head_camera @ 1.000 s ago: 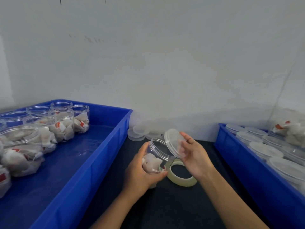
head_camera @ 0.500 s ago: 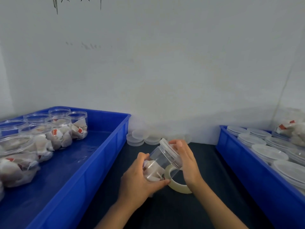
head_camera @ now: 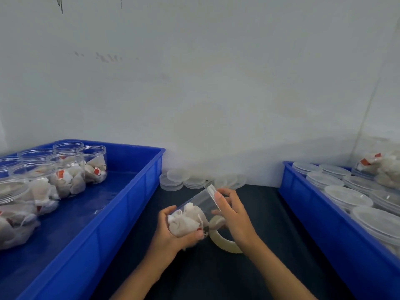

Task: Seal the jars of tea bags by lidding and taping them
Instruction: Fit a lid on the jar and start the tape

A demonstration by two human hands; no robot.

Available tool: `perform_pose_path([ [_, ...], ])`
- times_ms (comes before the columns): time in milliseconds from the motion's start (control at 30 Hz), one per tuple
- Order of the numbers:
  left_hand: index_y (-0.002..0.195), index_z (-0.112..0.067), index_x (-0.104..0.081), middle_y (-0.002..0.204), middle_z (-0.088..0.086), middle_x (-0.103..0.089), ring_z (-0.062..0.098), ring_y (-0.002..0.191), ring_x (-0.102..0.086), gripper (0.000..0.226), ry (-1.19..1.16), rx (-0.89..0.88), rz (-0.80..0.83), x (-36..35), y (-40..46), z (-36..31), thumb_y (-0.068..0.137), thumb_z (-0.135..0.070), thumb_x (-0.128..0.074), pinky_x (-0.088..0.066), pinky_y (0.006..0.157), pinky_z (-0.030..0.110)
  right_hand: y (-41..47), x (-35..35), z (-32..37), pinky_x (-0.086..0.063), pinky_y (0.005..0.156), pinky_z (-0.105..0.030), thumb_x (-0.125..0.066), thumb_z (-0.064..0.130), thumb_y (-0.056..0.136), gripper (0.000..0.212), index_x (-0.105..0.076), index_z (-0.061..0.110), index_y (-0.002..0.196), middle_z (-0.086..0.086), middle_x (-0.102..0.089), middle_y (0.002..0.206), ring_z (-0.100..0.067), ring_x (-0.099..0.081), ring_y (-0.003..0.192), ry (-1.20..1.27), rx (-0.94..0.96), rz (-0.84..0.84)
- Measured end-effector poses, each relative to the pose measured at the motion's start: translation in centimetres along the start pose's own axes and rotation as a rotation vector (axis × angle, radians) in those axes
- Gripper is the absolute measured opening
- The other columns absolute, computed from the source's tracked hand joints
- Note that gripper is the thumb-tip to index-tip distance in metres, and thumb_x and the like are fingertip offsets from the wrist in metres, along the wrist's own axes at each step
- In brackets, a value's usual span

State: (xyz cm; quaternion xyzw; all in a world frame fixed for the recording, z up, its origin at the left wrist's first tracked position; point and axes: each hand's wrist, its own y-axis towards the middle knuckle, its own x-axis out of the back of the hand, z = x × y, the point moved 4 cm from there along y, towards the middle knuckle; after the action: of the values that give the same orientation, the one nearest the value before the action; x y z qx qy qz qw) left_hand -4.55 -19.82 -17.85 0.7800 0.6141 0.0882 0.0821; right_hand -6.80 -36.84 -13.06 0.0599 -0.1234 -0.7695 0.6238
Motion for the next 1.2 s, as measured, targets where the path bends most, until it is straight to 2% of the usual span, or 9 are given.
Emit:
perform_pose_path([
  [133, 0.124, -0.045, -0.033, 0.120, -0.011, -0.048, 0.009, 0.098, -0.060, 0.098, -0.001, -0.016, 0.030, -0.5, -0.1, -0.1, 0.048, -0.033, -0.093, -0.053, 0.067, 0.017, -0.1, -0.2, -1.0, -0.060, 0.073, -0.035, -0.054, 0.053, 0.087, 0.038, -0.056, 0.026, 0.114, -0.005, -0.063, 0.108, -0.021, -0.067, 0.093, 0.009, -0.067, -0.077],
  [233, 0.126, -0.048, -0.031, 0.118, -0.009, -0.049, 0.010, 0.096, -0.063, 0.100, -0.065, -0.006, 0.022, -0.3, -0.2, -0.4, 0.045, -0.047, -0.090, -0.054, 0.067, 0.018, 0.0, -0.3, -0.7, -0.058, 0.084, -0.036, -0.053, 0.045, 0.092, 0.033, -0.059, 0.019, 0.113, -0.009, -0.065, 0.107, -0.023, -0.068, 0.093, 0.042, -0.031, -0.076],
  [500, 0.125, -0.026, -0.052, 0.109, 0.012, -0.072, 0.025, 0.093, -0.070, 0.066, -0.406, 0.251, 0.108, 0.0, -0.3, 0.1, 0.067, -0.053, -0.065, -0.052, 0.076, 0.038, -0.2, -1.3, 1.5, -0.043, 0.107, -0.041, -0.053, 0.046, 0.091, 0.046, -0.053, 0.031, 0.135, 0.011, -0.053, 0.136, -0.012, -0.051, 0.127, -0.041, 0.172, 0.143],
  [633, 0.108, -0.019, -0.071, 0.090, 0.017, -0.068, 0.026, 0.066, -0.061, 0.055, -0.482, 0.343, 0.331, -0.5, -0.6, -0.4, 0.084, -0.062, -0.048, -0.039, 0.047, 0.025, -0.1, -0.6, 1.8, -0.043, 0.106, -0.034, -0.055, 0.055, 0.084, 0.049, -0.052, 0.047, 0.132, 0.017, -0.051, 0.135, -0.002, -0.046, 0.128, -0.094, 0.198, 0.255],
  [733, 0.114, -0.014, -0.067, 0.089, 0.018, -0.064, 0.025, 0.062, -0.057, 0.061, -0.540, 0.405, 0.388, -1.0, -0.8, 0.0, 0.082, -0.062, -0.048, -0.036, 0.038, 0.020, 0.0, -0.2, 1.8, -0.038, 0.111, -0.046, -0.055, 0.056, 0.084, 0.051, -0.049, 0.049, 0.135, 0.017, -0.046, 0.141, -0.008, -0.042, 0.134, -0.108, 0.187, 0.345],
  [900, 0.129, -0.018, -0.046, 0.097, 0.018, -0.065, 0.022, 0.068, -0.063, 0.078, -0.433, 0.255, 0.243, -1.3, -0.6, -0.4, 0.065, -0.055, -0.069, -0.049, 0.050, 0.032, 0.2, -0.4, 1.4, -0.044, 0.106, -0.039, -0.051, 0.042, 0.089, 0.044, -0.053, 0.039, 0.133, 0.010, -0.053, 0.138, -0.013, -0.051, 0.128, -0.028, 0.193, 0.229],
  [1033, 0.117, -0.033, -0.032, 0.118, 0.009, -0.050, 0.019, 0.085, -0.070, 0.078, -0.199, -0.020, 0.067, -0.8, -0.4, -1.2, 0.055, -0.046, -0.078, -0.058, 0.060, 0.034, 0.2, -0.9, 1.3, -0.053, 0.096, -0.035, -0.047, 0.054, 0.092, 0.040, -0.060, 0.033, 0.123, -0.002, -0.067, 0.116, -0.018, -0.064, 0.109, -0.051, 0.115, 0.145],
  [1100, 0.116, -0.031, -0.034, 0.119, 0.006, -0.047, 0.018, 0.093, -0.069, 0.078, -0.191, -0.057, 0.058, -0.6, -0.5, -1.3, 0.055, -0.040, -0.081, -0.060, 0.068, 0.041, 0.2, -0.6, 1.1, -0.046, 0.104, -0.037, -0.044, 0.066, 0.087, 0.049, -0.058, 0.037, 0.124, 0.003, -0.062, 0.126, -0.011, -0.058, 0.117, -0.118, 0.041, 0.182],
  [1200, 0.119, -0.027, -0.044, 0.122, 0.015, -0.057, 0.025, 0.096, -0.069, 0.072, -0.362, 0.047, 0.066, -0.1, -0.3, -1.0, 0.058, -0.039, -0.080, -0.059, 0.075, 0.041, -0.2, -0.2, 1.7, -0.028, 0.111, -0.026, -0.041, 0.079, 0.080, 0.069, -0.036, 0.049, 0.142, 0.023, -0.032, 0.151, 0.004, -0.027, 0.139, -0.177, 0.112, 0.315],
])
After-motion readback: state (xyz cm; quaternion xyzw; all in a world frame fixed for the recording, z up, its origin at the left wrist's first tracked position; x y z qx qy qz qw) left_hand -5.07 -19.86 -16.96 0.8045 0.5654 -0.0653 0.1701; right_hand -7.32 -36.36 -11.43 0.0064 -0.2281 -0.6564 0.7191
